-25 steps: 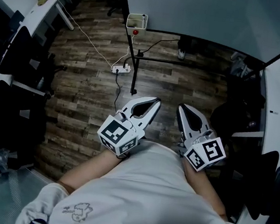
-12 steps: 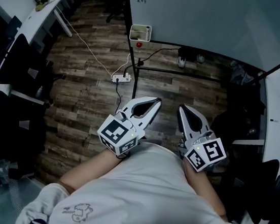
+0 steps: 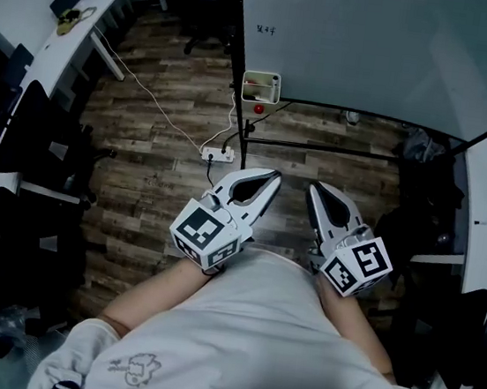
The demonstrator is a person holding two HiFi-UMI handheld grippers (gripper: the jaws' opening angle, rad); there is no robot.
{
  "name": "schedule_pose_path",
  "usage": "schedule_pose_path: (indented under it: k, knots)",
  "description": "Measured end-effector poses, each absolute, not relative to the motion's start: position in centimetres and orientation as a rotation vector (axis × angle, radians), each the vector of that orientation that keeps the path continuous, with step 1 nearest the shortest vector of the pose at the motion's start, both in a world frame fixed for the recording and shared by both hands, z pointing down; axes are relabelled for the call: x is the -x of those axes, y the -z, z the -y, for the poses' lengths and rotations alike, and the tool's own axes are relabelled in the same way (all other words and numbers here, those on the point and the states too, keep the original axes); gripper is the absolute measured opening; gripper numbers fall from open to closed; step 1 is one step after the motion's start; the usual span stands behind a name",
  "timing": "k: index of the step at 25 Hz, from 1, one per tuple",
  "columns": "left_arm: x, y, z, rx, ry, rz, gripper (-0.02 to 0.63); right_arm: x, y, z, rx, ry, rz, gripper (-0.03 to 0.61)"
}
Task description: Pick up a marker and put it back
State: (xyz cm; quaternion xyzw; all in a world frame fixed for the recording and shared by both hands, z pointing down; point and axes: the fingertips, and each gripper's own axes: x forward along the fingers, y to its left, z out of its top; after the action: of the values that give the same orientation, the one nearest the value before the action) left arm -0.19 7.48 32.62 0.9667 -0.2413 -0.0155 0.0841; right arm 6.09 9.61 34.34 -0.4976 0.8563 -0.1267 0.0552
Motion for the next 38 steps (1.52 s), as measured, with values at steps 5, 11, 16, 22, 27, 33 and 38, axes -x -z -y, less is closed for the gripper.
schedule_pose_path:
  k: [5, 11, 16, 22, 27, 33, 38]
  knots:
    - [4.0, -32.9, -3.4, -2.871, 0.028, 0.727, 0.005, -2.2, -34.0, -5.5, 1.492, 0.39, -2.602, 0.011]
    - [7.8, -33.2, -0.1, -2.863, 0.026, 0.738, 0.005, 1.6, -34.4, -2.0, 1.479, 0.415, -2.62, 0.012]
    - [9.6, -33.0, 1.4, -2.878, 0.034, 0.773, 0.005, 3.1, -34.5, 0.0, 1.47, 0.43, -2.636, 0.012]
    - [10.3, -33.3, 3.0, -2.856, 0.036, 0.8, 0.005, 4.0, -34.7, 1.6, 1.444, 0.447, -2.658, 0.012]
    - [10.6, -33.9, 4.2, -2.831, 0.013, 0.837, 0.005, 2.9, -34.7, 3.7, 1.436, 0.465, -2.638, 0.012]
    - [11.2, -34.0, 6.8, -2.768, 0.041, 0.891, 0.005, 2.0, -35.0, 6.3, 1.416, 0.489, -2.629, 0.011]
    - [9.8, -34.5, 8.9, -2.743, 0.032, 0.92, 0.005, 0.5, -35.2, 9.1, 1.386, 0.494, -2.639, 0.012]
